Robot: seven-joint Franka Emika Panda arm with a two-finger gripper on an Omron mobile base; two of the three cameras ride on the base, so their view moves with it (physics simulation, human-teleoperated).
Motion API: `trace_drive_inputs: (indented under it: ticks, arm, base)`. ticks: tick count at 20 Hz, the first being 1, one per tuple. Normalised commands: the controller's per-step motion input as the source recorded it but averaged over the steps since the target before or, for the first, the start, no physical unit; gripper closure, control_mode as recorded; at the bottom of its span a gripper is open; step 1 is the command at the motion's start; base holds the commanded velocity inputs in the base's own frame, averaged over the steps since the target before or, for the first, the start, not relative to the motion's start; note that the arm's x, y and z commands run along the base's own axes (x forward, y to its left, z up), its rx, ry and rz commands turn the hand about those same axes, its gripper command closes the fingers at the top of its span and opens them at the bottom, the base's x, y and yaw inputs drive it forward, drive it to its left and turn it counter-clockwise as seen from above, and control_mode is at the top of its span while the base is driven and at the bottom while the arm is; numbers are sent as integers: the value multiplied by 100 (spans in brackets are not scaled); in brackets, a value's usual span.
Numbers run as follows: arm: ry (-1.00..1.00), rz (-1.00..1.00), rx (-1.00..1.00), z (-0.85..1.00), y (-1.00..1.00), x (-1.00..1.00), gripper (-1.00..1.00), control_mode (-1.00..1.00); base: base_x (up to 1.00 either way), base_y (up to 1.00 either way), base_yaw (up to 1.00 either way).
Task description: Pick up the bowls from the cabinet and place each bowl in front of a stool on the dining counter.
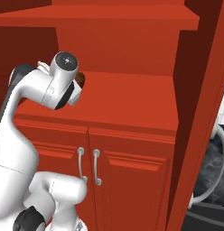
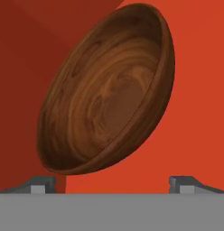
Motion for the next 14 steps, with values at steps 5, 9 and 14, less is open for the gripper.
trace_drive_inputs:
  ticks: [5, 9, 14]
  arm:
    - [0, 0, 0, -3, 3, 33, -100, -100]
    - [3, 0, 2, 0, 0, 20, -100, -100]
    - [4, 0, 1, -11, 0, 0, -100, -100]
  base:
    - [0, 0, 0]
    - [0, 0, 0]
    - [0, 0, 0]
